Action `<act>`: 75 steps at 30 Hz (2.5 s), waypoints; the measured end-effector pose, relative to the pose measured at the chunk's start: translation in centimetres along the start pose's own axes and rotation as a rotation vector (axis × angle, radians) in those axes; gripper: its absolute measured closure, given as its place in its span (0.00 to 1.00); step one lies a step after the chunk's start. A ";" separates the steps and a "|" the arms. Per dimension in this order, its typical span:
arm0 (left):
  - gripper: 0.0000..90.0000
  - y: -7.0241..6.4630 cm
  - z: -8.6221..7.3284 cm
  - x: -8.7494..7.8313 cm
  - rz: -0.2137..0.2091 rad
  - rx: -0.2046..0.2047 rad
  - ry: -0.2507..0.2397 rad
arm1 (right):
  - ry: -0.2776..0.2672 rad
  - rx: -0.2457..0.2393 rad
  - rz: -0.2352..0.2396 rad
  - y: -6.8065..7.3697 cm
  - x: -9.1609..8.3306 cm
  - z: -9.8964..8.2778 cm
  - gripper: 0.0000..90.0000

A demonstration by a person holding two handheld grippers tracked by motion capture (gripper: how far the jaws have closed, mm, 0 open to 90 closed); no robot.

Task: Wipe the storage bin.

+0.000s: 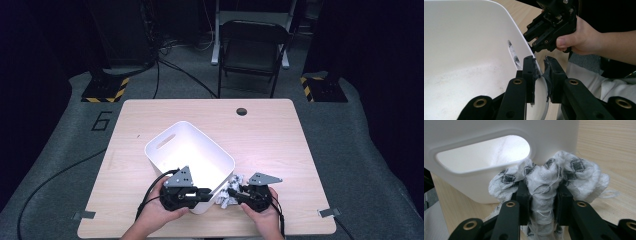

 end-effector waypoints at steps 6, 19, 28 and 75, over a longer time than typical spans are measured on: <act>0.79 0.2 0.7 -1.0 -0.004 -0.016 -0.034 | -0.001 -0.003 -0.002 -0.1 -0.1 0.0 0.78; 0.57 5.0 -0.6 -5.1 0.150 -0.044 -0.084 | 0.000 0.007 0.001 -0.2 0.1 -0.2 0.78; 0.52 8.7 -2.8 -7.5 0.255 -0.109 -0.057 | -0.002 0.004 0.004 -0.2 0.1 -0.3 0.77; 0.49 16.7 -7.5 -10.5 0.558 -0.234 -0.021 | -0.040 0.052 0.013 -0.1 -1.2 -1.1 0.76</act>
Point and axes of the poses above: each handheld gripper's, and its own axes: x roughly forward along the jaws, z roughly out of its top, y roughly to its left, the point moved 9 cm from there along x, roughly forward along the jaws, and after that the axes turned 10 degrees about x, right-handed, at the moved point
